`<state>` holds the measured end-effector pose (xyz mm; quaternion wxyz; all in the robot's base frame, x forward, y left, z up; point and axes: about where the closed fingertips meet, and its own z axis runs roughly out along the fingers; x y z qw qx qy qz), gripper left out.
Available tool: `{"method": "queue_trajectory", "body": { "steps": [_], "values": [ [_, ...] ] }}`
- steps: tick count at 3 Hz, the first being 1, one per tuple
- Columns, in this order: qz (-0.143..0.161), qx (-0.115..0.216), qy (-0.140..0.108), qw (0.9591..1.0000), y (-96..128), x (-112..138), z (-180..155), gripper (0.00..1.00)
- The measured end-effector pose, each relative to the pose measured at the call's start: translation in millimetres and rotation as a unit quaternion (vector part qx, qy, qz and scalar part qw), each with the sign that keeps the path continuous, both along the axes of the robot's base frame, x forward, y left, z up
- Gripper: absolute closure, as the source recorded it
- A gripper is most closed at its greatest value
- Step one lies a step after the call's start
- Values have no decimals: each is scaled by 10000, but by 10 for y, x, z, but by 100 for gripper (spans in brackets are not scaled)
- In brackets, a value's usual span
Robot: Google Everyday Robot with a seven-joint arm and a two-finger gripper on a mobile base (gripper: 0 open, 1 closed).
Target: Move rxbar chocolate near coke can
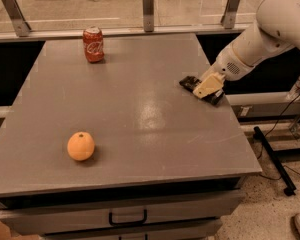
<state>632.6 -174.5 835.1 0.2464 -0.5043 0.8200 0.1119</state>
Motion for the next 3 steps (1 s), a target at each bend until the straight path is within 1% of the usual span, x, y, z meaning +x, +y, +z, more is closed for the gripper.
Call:
{"method": "queue_trajectory", "body": {
  "steps": [1,2,3],
  "values": [
    [3,1,-1,10000,3,-1,14,100],
    [628,352,-392,9966,457,-57,464,100],
    [656,343,-387,9965,477,-56,458,100]
  ]
}}
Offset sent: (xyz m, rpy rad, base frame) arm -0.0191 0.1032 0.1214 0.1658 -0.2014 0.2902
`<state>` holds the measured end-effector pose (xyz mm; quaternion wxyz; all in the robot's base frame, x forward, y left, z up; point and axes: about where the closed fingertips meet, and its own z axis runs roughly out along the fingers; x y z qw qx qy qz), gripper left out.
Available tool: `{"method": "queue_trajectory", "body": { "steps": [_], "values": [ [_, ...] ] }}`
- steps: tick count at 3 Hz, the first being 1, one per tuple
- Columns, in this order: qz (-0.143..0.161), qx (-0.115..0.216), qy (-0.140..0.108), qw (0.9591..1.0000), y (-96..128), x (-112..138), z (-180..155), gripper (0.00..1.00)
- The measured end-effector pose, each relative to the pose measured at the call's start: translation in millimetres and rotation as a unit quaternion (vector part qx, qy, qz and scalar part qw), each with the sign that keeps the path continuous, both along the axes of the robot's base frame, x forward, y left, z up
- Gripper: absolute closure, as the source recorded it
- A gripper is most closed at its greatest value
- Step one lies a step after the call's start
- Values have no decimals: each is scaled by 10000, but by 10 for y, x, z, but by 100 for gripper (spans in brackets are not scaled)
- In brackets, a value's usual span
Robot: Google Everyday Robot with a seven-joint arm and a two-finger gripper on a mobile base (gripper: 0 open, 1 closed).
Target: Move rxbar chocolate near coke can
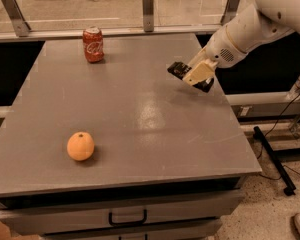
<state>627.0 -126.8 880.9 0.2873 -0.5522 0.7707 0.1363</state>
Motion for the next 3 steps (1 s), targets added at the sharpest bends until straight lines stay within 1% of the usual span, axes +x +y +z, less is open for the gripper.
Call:
{"method": "queue_trajectory", "body": {
  "steps": [1,2,3],
  "values": [
    [287,74,-253,9992,338,184,68,100],
    [551,208,-518,9969,745,500,148,100],
    [743,404,-677,9941,1173,801,185,100]
  ]
}}
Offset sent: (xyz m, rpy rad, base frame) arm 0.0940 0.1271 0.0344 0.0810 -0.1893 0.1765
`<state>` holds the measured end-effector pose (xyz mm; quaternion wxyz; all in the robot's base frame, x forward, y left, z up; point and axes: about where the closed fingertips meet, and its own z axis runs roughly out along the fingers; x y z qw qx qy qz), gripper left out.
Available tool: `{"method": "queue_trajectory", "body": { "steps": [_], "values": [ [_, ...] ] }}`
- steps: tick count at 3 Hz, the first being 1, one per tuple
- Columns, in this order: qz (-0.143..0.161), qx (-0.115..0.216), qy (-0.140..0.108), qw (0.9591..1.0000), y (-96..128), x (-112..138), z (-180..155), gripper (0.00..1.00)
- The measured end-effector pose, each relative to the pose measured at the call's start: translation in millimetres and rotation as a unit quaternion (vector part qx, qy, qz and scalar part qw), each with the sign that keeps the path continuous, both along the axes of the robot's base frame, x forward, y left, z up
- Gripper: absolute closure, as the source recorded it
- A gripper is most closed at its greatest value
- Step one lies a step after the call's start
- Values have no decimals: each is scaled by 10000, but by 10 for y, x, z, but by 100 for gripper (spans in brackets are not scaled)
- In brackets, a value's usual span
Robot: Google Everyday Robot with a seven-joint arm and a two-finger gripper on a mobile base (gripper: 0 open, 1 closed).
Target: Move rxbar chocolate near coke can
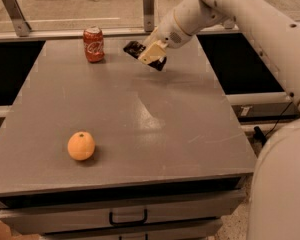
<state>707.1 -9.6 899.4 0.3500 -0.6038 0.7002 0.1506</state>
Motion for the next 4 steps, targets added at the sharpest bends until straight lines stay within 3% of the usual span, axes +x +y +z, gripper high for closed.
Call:
{"method": "queue_trajectory", "body": {
  "steps": [2,3,4],
  "values": [
    [245,312,120,9991,609,185,-169,100],
    [286,396,171,9987,814,265,-249,82],
    [248,455,137,9986,968,443,-293,58]
  ]
}}
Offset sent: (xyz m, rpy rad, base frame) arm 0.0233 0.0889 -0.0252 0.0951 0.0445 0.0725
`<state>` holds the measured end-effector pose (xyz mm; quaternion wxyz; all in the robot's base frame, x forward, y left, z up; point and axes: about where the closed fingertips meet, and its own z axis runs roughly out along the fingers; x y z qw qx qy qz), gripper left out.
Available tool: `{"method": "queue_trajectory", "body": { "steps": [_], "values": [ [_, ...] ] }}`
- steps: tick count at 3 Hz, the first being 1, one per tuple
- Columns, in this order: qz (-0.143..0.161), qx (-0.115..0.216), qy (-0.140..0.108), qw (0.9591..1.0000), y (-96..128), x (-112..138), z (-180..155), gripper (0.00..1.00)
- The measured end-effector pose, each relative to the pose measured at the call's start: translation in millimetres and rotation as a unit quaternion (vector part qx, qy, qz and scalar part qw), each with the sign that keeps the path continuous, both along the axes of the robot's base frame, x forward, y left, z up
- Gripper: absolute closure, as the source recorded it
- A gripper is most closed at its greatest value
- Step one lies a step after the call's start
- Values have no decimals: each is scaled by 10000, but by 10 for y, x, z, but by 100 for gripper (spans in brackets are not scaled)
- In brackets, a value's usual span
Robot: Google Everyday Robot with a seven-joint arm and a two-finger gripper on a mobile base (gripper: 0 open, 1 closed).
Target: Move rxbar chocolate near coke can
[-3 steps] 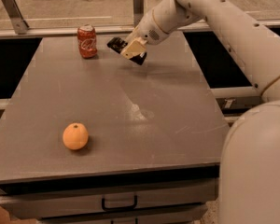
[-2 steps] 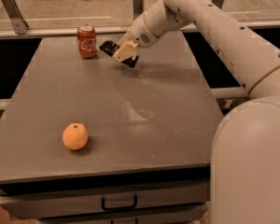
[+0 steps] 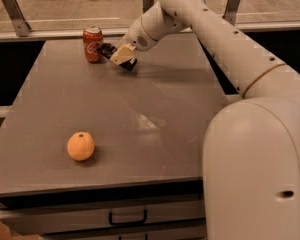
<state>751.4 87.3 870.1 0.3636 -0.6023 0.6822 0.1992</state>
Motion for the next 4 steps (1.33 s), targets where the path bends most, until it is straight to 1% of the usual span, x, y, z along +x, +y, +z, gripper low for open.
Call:
{"method": "queue_trajectory", "body": {
  "steps": [1,2,3,4],
  "values": [
    [-49,22,-23,10000,64,143,-34,36],
    [-93,30,-41,9999,78,233,-58,12],
    [-123,46,-74,9999,60,274,-54,0],
    [-252,76,-169,9995,-152,256,31,0]
  ]
}}
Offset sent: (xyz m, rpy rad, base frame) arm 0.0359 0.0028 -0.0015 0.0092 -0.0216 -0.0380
